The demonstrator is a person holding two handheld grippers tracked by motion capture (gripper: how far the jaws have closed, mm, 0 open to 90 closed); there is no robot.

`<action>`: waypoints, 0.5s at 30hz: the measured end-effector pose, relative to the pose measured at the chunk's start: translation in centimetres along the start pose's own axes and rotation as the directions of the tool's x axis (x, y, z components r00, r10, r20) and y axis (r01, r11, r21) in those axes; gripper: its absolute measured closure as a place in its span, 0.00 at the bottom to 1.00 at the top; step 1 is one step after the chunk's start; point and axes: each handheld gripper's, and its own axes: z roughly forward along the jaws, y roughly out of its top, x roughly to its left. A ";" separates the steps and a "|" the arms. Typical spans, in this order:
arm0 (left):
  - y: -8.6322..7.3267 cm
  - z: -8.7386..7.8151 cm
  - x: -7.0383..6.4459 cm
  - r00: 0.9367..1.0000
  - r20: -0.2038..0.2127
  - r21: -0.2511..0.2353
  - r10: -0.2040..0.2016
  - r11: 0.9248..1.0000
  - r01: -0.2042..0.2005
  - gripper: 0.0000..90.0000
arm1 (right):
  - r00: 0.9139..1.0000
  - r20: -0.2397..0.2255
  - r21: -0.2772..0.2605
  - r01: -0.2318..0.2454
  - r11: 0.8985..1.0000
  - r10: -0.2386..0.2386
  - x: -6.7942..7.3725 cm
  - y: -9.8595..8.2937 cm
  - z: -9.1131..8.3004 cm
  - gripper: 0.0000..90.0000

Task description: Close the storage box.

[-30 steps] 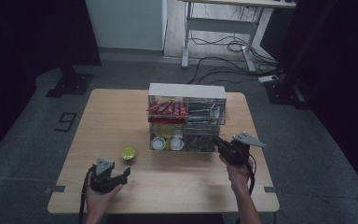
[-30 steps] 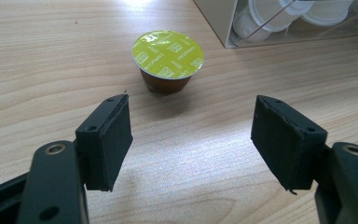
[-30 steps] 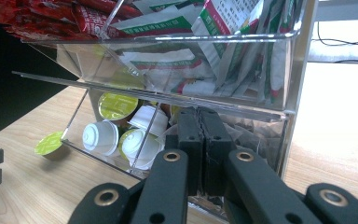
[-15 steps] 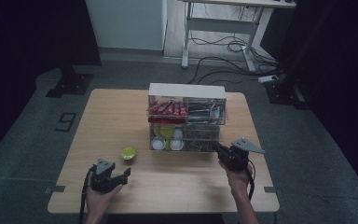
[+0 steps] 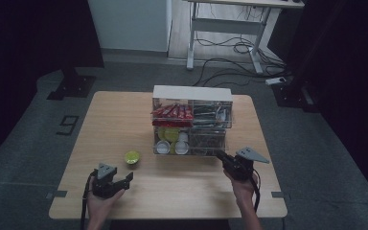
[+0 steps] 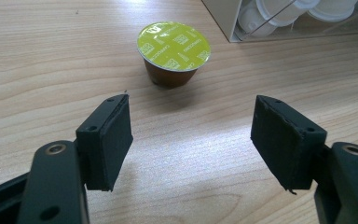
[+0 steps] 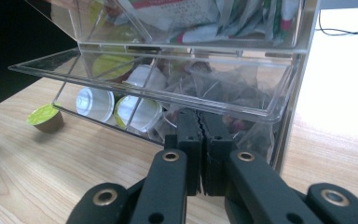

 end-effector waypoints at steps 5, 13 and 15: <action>-0.1 0.1 0.0 1.000 0.002 0.005 0.000 1.000 0.000 0.32 | 1.000 0.013 0.008 -0.011 1.000 0.010 -0.2 -0.5 0.2 0.97; -0.2 0.2 -0.1 1.000 0.003 0.010 0.002 1.000 -0.002 0.32 | 0.999 0.019 0.019 -0.026 0.999 0.026 -0.6 -1.5 0.6 0.97; -0.2 0.2 -0.1 1.000 0.003 0.011 0.003 1.000 -0.003 0.32 | 0.999 0.020 0.021 -0.032 0.999 0.032 -0.7 -1.8 0.6 0.97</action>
